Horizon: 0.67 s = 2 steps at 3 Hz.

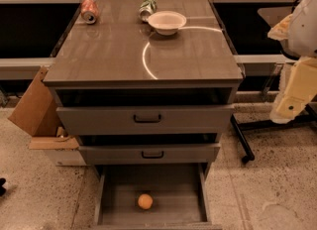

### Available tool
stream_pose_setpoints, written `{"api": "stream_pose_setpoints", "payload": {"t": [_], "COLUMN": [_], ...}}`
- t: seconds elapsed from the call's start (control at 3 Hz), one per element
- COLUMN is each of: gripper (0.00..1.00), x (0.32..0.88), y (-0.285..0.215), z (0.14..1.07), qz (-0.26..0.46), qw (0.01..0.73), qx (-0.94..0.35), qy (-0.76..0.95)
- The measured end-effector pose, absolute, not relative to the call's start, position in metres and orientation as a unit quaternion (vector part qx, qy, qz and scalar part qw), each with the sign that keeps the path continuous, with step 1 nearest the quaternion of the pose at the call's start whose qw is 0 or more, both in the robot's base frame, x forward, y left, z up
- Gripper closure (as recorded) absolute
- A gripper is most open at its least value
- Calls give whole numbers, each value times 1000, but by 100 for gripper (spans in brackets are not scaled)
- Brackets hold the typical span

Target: Pick orange from bottom drawer and place on counter

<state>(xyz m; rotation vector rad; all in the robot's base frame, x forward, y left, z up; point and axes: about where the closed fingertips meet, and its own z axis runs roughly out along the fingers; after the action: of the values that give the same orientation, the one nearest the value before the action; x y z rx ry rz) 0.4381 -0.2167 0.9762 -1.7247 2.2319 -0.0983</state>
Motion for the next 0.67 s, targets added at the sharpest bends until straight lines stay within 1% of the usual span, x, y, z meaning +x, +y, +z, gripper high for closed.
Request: {"api": "stream_pose_setpoints", "payload": {"t": [0.33,0.67], "gripper": [0,0], "x": [438,438], "y": [-217,-206], "z": [976,961], "qz": [-34,-23], "qw": [159,169], "qx": [-603,-609], "qy": [781,774]}}
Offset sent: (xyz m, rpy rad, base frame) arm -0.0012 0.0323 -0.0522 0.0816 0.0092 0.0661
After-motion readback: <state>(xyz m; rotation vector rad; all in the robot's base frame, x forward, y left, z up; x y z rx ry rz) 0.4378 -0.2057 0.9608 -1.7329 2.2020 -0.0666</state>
